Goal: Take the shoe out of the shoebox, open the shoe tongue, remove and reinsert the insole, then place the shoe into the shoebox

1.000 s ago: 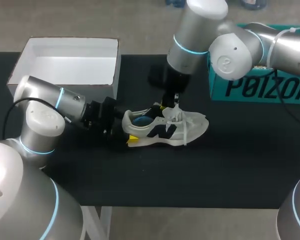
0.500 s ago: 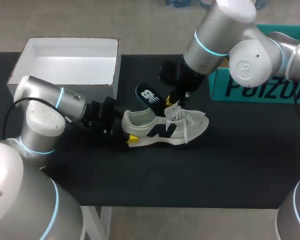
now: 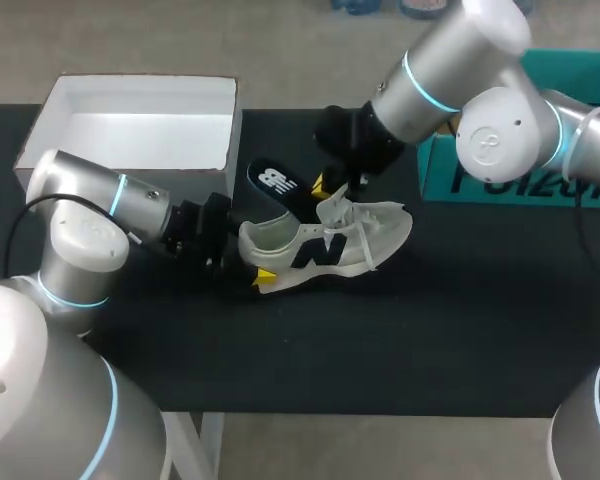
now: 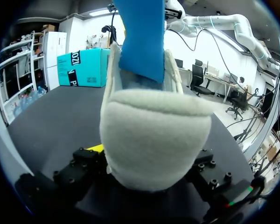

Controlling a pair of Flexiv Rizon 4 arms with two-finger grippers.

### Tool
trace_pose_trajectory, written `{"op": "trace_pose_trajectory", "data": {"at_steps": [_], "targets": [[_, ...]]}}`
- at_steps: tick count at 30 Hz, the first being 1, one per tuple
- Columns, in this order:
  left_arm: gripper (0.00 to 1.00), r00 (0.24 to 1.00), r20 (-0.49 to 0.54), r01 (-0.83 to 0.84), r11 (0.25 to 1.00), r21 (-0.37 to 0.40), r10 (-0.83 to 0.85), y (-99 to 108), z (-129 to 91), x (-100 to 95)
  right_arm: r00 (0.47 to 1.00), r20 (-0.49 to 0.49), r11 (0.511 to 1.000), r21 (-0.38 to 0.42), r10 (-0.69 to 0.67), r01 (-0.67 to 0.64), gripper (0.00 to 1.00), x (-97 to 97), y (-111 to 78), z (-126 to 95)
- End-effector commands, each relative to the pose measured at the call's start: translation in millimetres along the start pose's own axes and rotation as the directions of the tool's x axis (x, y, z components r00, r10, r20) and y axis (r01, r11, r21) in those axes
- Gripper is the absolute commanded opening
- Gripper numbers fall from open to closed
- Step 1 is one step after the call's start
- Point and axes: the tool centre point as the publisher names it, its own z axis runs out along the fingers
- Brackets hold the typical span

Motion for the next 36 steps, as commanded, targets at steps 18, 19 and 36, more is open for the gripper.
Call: {"op": "trace_pose_trajectory", "data": {"at_steps": [18, 19, 36], "targets": [[0.0, 1.0, -0.002, -0.001, 1.0, -0.001, 0.001, 3, 4, 0.4, 1.0, 0.01, 0.967, -0.253, 0.025, -0.021, 0.0, -19.5, 34.7, 5], [0.0, 1.0, -0.002, -0.001, 1.0, -0.001, 0.001, 3, 4, 0.4, 1.0, 0.014, 0.967, -0.254, 0.026, -0.022, 0.0, -21.2, 38.3, 3], [0.0, 1.0, -0.002, -0.001, 1.0, -0.001, 0.001, 3, 4, 0.4, 0.99, 0.138, 0.958, -0.287, 0.023, 0.018, 0.0, -41.0, 86.9, -85]]}}
